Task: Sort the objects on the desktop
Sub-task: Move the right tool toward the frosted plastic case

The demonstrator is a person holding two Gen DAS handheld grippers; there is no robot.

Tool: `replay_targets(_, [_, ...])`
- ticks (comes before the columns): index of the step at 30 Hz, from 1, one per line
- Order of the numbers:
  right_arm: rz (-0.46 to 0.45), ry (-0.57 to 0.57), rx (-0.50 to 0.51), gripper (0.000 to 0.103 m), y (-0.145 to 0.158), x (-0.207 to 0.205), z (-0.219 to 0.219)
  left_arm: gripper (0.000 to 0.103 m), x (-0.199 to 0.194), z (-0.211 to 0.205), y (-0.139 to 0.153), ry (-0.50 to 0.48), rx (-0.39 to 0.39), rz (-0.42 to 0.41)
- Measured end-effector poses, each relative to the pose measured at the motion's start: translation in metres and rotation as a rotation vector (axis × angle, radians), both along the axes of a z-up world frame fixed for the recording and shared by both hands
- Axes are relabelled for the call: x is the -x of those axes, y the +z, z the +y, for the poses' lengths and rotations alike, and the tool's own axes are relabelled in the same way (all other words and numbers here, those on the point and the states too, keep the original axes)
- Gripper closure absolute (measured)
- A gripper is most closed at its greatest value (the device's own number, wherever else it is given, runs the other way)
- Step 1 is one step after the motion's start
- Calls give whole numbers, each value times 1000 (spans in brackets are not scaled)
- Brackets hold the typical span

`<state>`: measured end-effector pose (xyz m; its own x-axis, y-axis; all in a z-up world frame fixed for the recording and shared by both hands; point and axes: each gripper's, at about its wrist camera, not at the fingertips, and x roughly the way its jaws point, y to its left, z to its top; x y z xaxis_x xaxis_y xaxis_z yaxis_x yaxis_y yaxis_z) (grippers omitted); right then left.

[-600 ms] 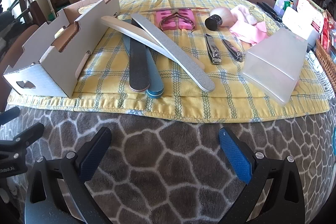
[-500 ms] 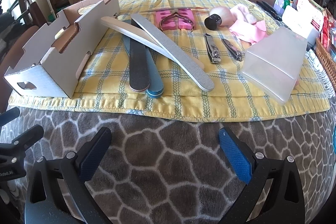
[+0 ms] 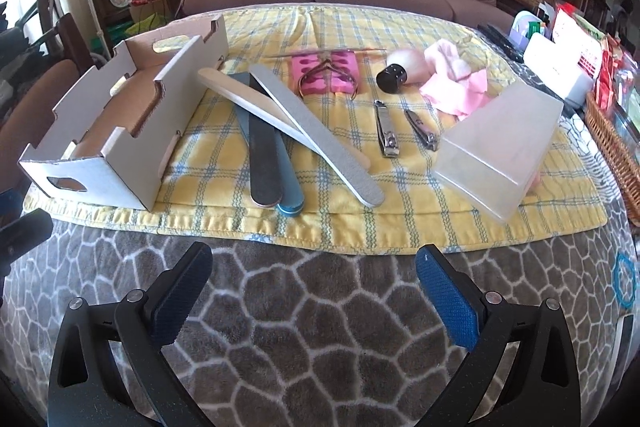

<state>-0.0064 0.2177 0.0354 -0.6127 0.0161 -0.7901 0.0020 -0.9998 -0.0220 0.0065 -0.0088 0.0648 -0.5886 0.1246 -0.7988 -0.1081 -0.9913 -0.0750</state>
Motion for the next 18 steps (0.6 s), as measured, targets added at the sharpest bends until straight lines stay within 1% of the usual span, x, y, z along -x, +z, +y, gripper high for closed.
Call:
replay_targets(9, [17,12,12,0,17,2,-7,0,3,6,13,-9,5,13])
replay_targets(14, [9,18,28,0,25,6,-7,0,9,6,15,-27,3,12])
replay_targets(18, [32,40,17,0,39,11,0,0,16,8,21,-61,10,27])
